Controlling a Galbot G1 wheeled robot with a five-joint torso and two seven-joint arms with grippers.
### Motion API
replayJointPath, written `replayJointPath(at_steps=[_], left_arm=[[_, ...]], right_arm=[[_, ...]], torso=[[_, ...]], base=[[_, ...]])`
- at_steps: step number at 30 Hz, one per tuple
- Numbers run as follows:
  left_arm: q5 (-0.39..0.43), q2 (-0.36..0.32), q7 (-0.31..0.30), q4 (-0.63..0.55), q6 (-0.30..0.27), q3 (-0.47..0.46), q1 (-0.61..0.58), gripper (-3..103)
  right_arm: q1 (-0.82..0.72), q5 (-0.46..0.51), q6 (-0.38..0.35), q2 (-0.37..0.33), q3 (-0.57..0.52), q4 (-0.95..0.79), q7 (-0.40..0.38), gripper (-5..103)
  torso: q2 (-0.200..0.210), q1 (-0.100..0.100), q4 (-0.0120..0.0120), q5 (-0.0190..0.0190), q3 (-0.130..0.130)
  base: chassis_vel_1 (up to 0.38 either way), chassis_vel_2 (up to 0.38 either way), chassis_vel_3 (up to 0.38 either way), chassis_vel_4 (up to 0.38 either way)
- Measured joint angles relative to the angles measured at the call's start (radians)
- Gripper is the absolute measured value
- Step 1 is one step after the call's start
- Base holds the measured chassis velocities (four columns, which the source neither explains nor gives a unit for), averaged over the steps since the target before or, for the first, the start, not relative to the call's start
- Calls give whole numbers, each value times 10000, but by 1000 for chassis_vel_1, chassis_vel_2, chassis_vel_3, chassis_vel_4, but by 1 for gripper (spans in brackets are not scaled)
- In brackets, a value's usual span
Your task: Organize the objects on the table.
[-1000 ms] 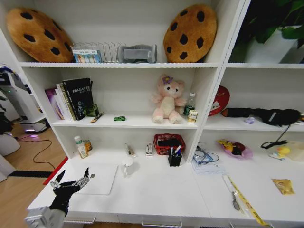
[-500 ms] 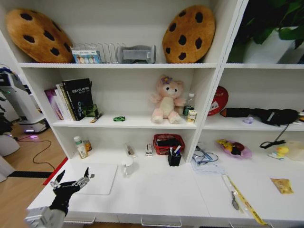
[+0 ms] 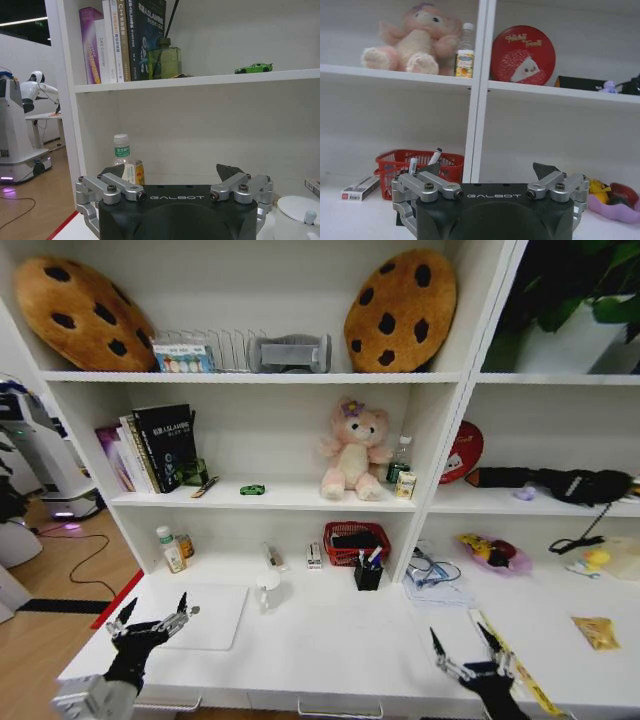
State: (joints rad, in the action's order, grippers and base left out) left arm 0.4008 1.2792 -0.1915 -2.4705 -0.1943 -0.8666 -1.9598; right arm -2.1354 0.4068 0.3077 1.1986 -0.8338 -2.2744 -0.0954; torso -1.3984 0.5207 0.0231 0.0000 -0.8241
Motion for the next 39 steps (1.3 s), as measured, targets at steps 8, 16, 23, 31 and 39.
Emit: replayJointPath(at_steps=[8, 16, 23, 31, 39], left_arm=[[0, 0, -1, 0, 0, -1, 0, 100], [0, 0, 2, 1, 0, 0, 0, 100], [0, 0, -4, 1, 0, 0, 0, 100], [0, 0, 4, 1, 0, 1, 0, 100], [1, 1, 6, 0, 0, 2, 0, 100]], right_arm=[[684, 1175, -667, -32, -71, -94, -568, 100], [1202, 1271, -1057, -322, -290, 96, -1002, 100], [1533, 1875, -2093, -803, -382, 233, -1942, 100], [1899, 2825, -2769, -1213, -645, 423, -2348, 100], [2684, 3463, -3694, -2105, -913, 2338, -2725, 100]], torso=[[0, -1, 1, 1, 1], [0, 0, -1, -4, 0], [-1, -1, 1, -3, 1], [3, 5, 0, 1, -3], [1, 0, 9, -1, 0]], base=[[-63, -75, 70, 80], [-208, -197, 202, 204], [-273, -282, 269, 280], [-277, -317, 292, 286], [-20, -51, 32, 13]])
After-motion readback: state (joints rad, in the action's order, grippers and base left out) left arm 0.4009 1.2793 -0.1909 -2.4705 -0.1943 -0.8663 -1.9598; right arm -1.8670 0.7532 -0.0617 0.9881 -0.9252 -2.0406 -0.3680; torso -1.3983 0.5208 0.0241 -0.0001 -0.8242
